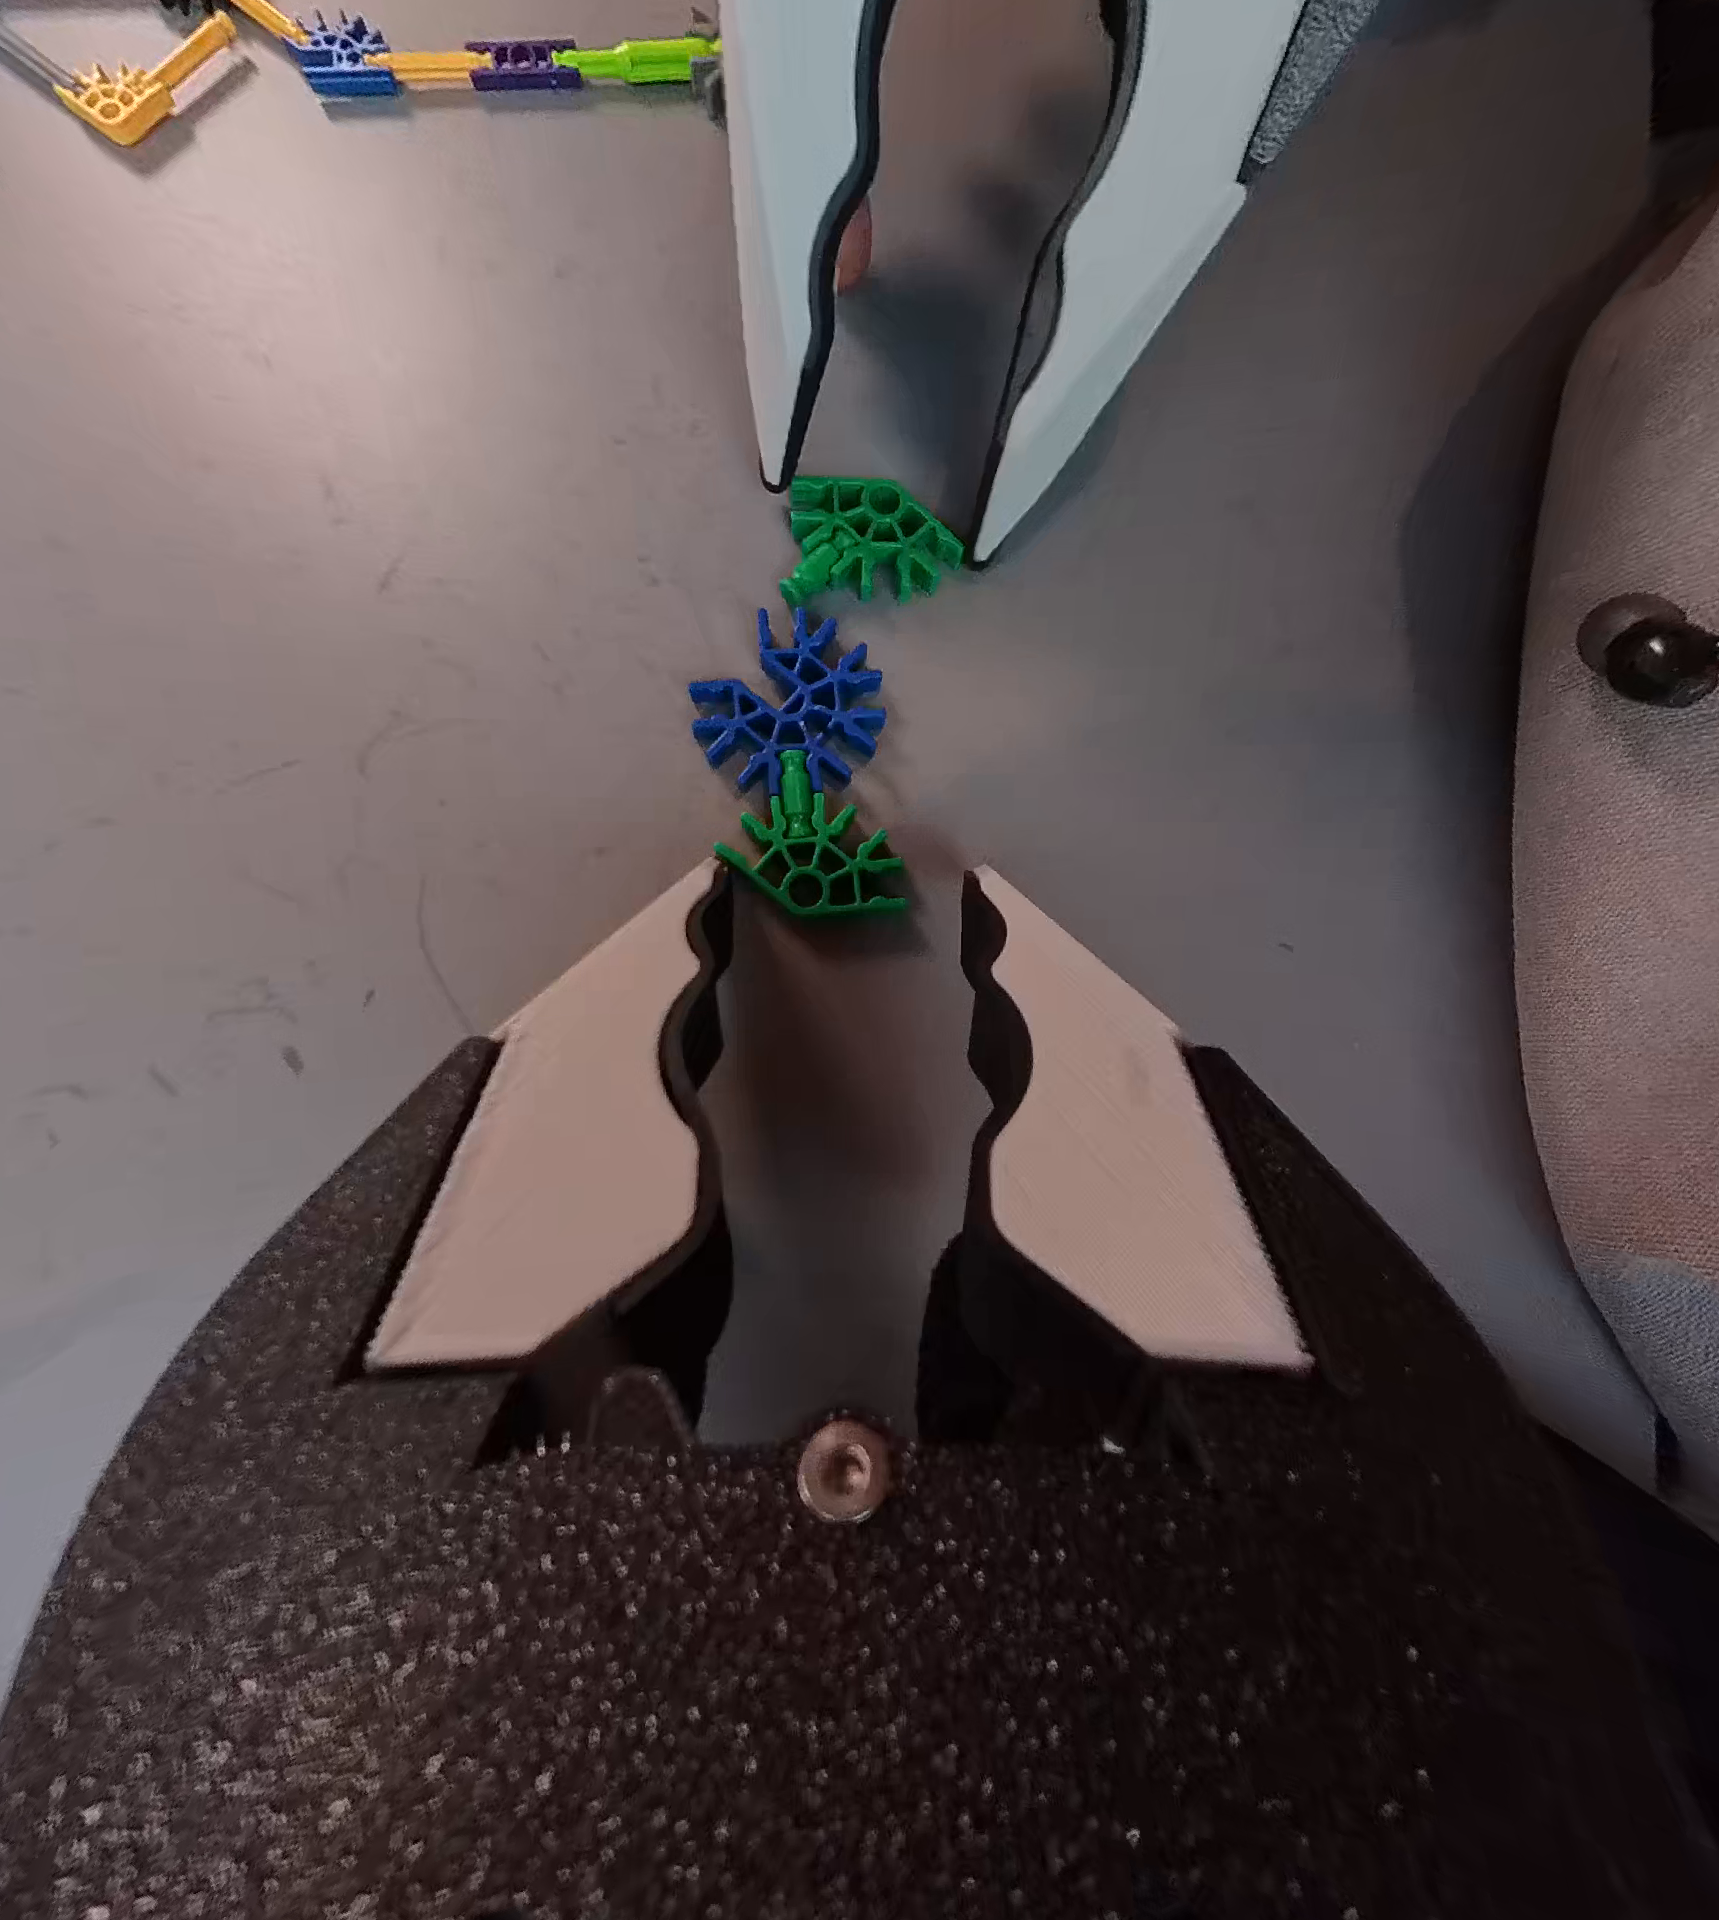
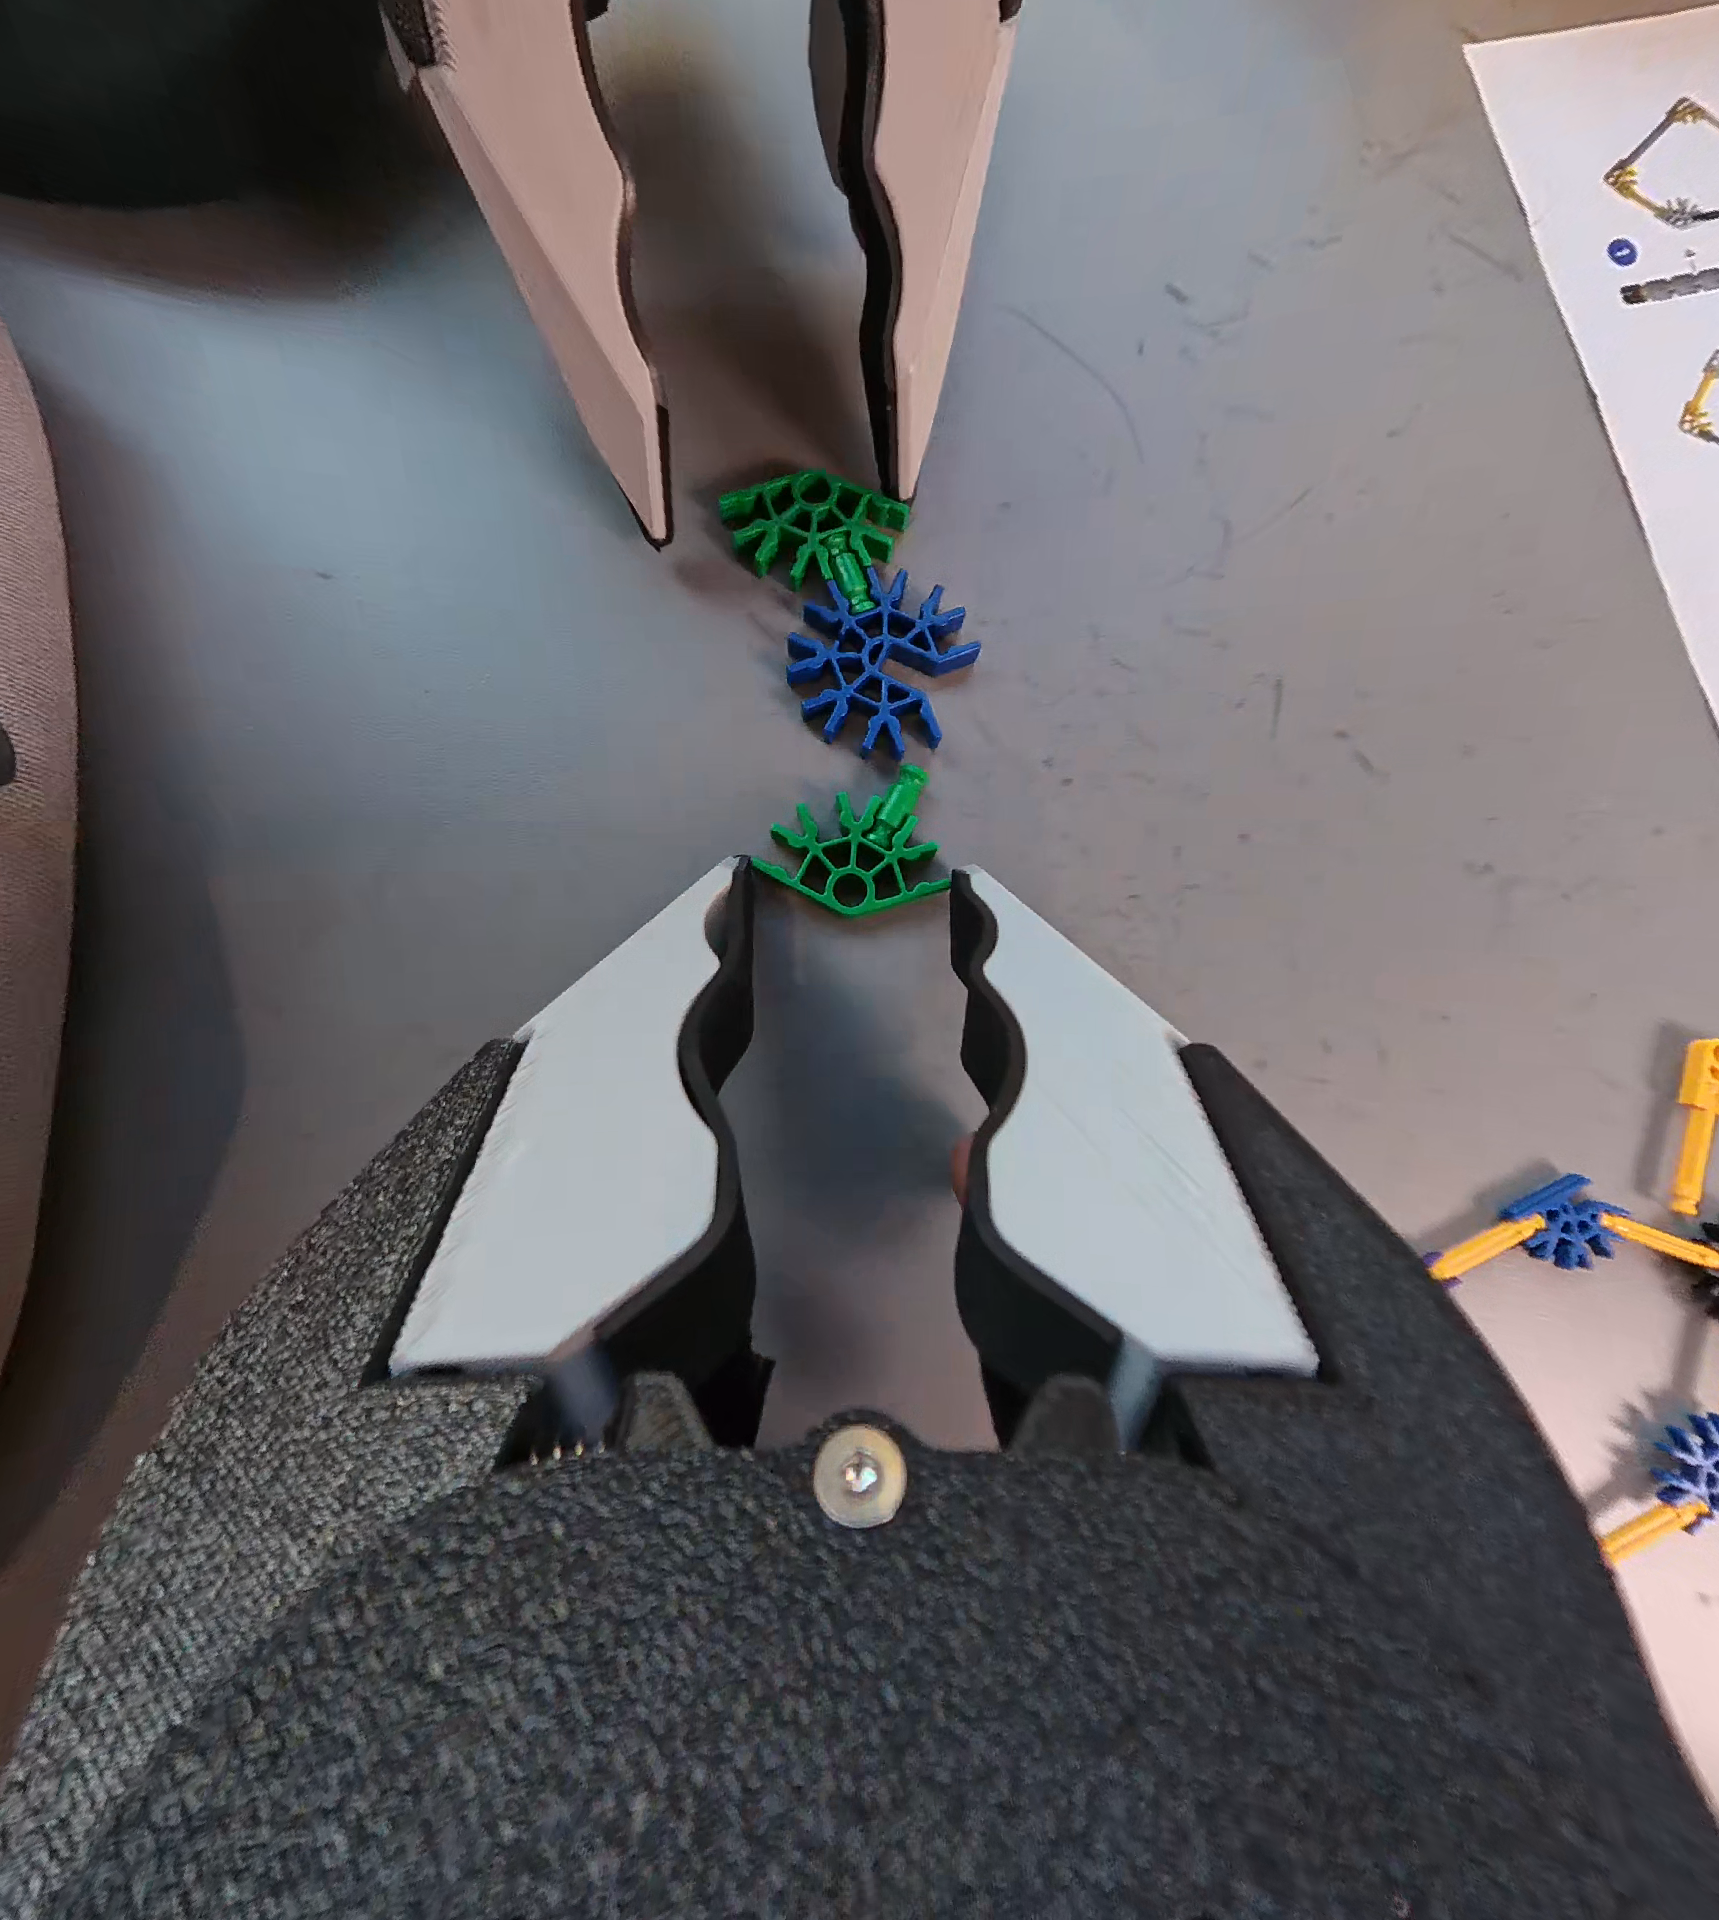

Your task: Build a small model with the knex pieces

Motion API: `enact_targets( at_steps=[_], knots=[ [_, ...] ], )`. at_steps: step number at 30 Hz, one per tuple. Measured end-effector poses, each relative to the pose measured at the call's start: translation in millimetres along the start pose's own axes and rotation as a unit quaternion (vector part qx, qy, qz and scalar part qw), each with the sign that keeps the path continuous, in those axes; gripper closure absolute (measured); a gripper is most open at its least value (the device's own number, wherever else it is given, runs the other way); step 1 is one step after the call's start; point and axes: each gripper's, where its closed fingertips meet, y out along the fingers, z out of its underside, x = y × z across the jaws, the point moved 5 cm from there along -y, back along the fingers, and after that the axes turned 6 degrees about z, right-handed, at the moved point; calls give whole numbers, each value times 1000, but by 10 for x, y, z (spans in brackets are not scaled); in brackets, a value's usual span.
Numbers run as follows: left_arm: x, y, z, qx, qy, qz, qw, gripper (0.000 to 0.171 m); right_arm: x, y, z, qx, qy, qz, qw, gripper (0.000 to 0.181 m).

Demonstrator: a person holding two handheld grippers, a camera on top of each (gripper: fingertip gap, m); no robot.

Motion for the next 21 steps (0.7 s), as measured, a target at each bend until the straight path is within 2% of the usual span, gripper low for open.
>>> enact_targets(
  at_steps=[4, 11, 17, 21],
  knots=[
    [-31, -27, 53, -15, 8, 16, 1000, 130, -60, 2, -1, -10, 2, -1, 1000, 145],
    [-7, -26, 71, -27, 18, -1, 999, 137, -107, 0, -115, -37, 5, -19, 999, 145],
    [-16, -12, 71, -36, 28, 0, 999, 134, -93, 48, -104, -32, 2, -37, 999, 145],
    [-2, -4, 67, -37, 34, -7, 999, 139, -92, 54, -90, -30, 3, -40, 999, 145]
  ],
)
